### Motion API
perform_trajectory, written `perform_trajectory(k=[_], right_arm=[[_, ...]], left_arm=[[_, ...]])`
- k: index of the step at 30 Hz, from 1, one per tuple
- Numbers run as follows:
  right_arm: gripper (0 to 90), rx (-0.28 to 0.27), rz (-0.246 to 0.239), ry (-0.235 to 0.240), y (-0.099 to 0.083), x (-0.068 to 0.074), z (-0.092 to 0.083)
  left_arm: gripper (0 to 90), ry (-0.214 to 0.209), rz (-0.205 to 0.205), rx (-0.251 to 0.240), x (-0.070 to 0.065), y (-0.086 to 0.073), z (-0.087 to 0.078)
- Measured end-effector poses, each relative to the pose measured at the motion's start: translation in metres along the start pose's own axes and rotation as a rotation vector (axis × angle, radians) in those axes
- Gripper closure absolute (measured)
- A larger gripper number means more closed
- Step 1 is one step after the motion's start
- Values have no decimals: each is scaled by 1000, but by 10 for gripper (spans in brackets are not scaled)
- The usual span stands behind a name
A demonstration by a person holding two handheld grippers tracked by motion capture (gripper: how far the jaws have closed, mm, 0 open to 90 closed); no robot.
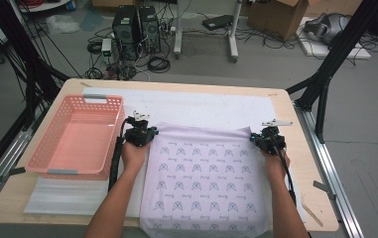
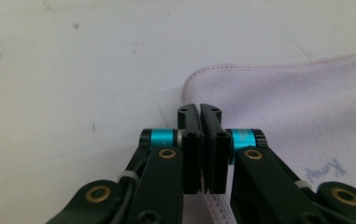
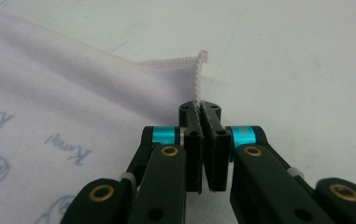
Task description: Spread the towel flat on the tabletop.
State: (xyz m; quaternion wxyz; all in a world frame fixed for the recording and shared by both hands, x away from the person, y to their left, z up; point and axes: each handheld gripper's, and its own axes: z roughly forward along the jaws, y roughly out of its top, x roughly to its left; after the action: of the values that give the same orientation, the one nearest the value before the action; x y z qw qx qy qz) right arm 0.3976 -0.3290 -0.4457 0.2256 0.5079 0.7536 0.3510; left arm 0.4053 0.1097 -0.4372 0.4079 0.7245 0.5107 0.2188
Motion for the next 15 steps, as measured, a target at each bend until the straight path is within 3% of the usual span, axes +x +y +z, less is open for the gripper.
perform_trajectory(k=[3,5,7,9,10,11,13,15], right_arm=[[884,-49,-36,-49,2,2,-1],[884,-103,-33,-73,4,3,-4],[882,-152,-24,-88,7,2,-7],[845,-143,-6,-87,8,-1,-6],[727,-116,6,-91,8,-2,-3],[681,-104,30,-94,7,-5,-3],[674,-119,86,-46,5,-11,-8],[653,-105,74,-26,4,-12,-13]], left_arm=[[871,16,-7,-48,-2,8,2],[870,12,-32,-83,1,11,3],[861,10,-26,-107,1,10,4],[739,-4,-15,-92,1,9,6],[650,-26,-24,-70,1,8,5],[603,-42,-23,-54,1,7,4],[539,-66,-14,-36,-2,5,1],[527,-86,-15,-38,-4,0,-1]])
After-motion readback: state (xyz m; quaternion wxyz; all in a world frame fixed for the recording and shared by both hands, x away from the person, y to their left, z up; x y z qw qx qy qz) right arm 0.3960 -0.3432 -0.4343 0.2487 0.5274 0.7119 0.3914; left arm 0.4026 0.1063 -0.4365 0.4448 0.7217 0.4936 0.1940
